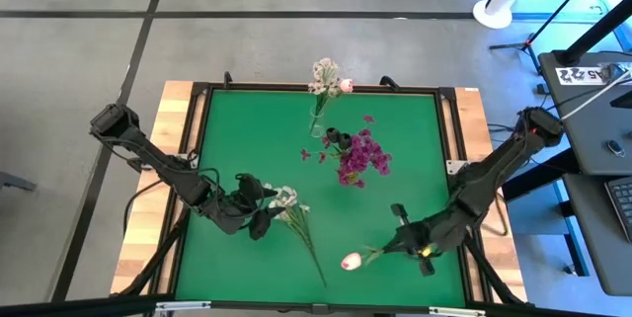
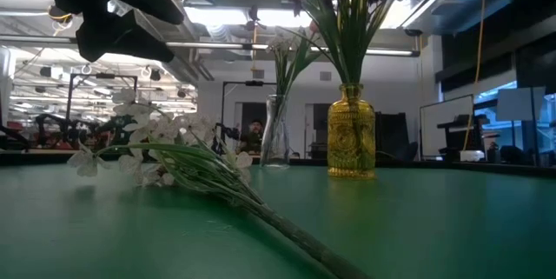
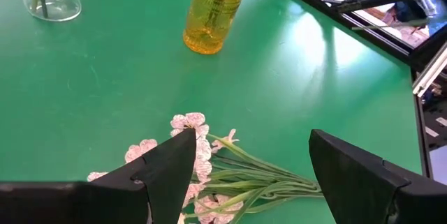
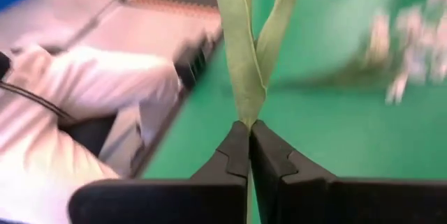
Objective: Sort flowers into vase by color
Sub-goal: Put the pink flower into the transparent vase
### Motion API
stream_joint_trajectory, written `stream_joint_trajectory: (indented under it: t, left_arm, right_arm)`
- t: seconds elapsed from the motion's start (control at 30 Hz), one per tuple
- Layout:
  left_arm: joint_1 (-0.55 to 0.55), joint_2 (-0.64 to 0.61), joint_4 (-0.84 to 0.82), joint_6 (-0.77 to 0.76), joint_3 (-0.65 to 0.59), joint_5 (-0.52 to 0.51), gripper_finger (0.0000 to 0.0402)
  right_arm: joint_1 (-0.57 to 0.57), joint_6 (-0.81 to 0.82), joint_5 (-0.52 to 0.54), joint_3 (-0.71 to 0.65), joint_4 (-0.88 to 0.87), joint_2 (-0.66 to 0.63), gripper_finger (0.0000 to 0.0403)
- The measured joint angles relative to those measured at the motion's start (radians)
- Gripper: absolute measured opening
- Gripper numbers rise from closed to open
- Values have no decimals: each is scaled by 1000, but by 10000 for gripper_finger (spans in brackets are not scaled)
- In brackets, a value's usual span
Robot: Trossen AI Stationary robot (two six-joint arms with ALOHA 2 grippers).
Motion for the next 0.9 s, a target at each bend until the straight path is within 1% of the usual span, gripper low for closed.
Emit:
stream_joint_trajectory:
  t: [0.13, 0.3, 0.4, 0.57, 0.63, 0.73, 0.83, 0.9]
  left_arm:
    - [3, 0, -1, 1, 0, 0, 273]
    - [7, 0, -6, 1, 0, 0, 273]
    - [10, 0, -10, 1, 0, -1, 273]
    - [11, 0, -10, 1, 0, 0, 273]
    - [11, 0, -10, 1, 0, 0, 273]
    - [11, 0, -10, 1, 0, 0, 273]
    - [11, 0, -10, 1, 0, 0, 273]
    - [11, 0, -10, 1, 0, 0, 273]
  right_arm:
    - [0, -161, 19, 2, 84, -104, 1]
    - [-1, -353, 87, 40, 135, -204, 1]
    - [-1, -467, 134, 85, 167, -233, 0]
    - [-1, -656, 183, 193, 187, -236, 0]
    - [-3, -706, 196, 239, 190, -236, 0]
    - [-36, -765, 204, 293, 188, -236, 0]
    - [-98, -775, 191, 344, 149, -236, 0]
    - [-161, -771, 167, 374, 111, -235, 0]
